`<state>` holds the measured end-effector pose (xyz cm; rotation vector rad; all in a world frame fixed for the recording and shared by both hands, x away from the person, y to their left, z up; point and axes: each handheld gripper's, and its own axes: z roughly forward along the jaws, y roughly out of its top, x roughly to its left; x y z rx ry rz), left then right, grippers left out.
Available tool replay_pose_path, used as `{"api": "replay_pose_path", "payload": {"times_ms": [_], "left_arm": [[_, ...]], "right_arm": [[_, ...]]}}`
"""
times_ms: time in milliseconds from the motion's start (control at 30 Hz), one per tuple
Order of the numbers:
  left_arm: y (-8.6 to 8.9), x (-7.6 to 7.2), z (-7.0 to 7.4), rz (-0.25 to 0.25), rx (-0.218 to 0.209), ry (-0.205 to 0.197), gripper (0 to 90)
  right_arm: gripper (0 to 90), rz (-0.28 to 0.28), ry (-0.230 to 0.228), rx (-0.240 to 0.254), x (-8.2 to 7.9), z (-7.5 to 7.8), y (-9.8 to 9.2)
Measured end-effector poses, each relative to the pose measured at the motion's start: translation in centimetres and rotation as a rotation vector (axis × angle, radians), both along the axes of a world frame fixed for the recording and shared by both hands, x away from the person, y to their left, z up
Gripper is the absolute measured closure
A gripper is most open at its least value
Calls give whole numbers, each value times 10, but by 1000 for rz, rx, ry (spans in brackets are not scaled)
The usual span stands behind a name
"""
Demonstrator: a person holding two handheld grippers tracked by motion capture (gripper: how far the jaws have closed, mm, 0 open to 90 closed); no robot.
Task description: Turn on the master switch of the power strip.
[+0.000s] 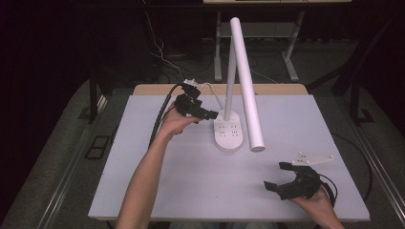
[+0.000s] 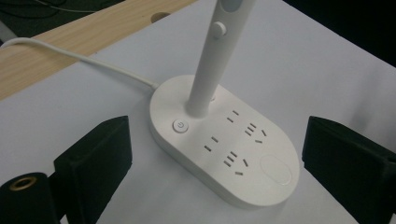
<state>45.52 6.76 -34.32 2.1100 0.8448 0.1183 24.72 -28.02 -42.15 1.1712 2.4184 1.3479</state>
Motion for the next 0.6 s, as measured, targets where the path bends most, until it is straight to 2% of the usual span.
{"api": "replay_pose_path", "payload": {"times_ms": [167,333,500,600], "left_arm": [[1,9,-6,22,-12,20,91],[-1,14,-11,72,-68,54,128],[-4,18,-17,76,-83,56,173],[-5,19,-19,79,-82,53,239]], "right_arm": [[1,-6,3,1,0,0,-1],[1,-5,2,2,1,0,-1],[1,-3,1,0,1,0,-1],[1,-3,2,2,1,0,-1]]}}
